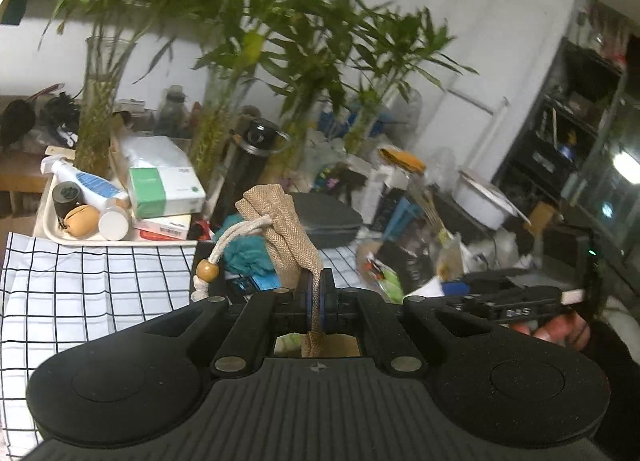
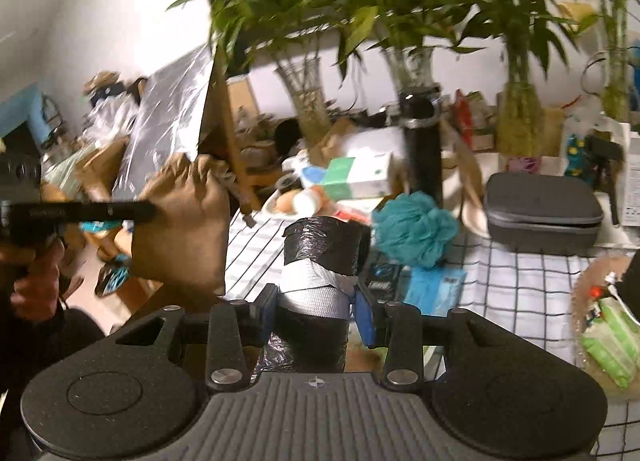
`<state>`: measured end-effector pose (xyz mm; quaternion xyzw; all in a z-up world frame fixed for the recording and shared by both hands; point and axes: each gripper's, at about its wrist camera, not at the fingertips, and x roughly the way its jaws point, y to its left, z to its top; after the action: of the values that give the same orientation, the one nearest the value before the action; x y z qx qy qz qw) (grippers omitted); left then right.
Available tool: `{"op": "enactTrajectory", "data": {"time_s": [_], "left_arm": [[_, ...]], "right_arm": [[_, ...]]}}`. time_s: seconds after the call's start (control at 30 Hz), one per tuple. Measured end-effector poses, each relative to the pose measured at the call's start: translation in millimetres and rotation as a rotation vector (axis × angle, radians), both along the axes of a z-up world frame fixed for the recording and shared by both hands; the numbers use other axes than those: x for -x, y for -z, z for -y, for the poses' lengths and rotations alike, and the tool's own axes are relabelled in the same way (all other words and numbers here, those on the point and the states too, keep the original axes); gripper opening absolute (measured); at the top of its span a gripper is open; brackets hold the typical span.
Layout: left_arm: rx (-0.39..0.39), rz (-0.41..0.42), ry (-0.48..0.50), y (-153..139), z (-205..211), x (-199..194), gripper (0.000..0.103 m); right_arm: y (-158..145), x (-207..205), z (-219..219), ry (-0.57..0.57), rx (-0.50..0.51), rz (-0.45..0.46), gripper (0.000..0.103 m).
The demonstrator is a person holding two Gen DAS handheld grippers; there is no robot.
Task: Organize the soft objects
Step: 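Carry the pouch with the left tool while the right tool carries the roll over the box, then open both tools to drop the pouch and roll into the box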
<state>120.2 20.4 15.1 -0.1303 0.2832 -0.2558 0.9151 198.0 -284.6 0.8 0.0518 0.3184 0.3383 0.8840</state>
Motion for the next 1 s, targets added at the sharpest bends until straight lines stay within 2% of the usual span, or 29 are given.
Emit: {"op": "enactTrajectory", "data": {"time_s": [0.33, 0.6, 0.83, 1.0], "left_arm": [[-0.119, -0.031, 0.047, -2, 21, 37, 0.003], [-0.199, -0.134, 0.008, 12, 23, 50, 0.003], [-0.21, -0.201, 0.016, 31, 23, 48, 0.004], [-0.238, -0.204, 0.011, 40, 25, 50, 0.004]], "right_arm": [[8, 23, -16, -0.114, 0.059, -0.036, 0.043], [17, 31, -35, -0.163, 0.12, -0.067, 0.044], [26, 34, -48, -0.188, 0.176, -0.092, 0.044], [33, 34, -58, -0.206, 0.211, -0.108, 0.044]]}}
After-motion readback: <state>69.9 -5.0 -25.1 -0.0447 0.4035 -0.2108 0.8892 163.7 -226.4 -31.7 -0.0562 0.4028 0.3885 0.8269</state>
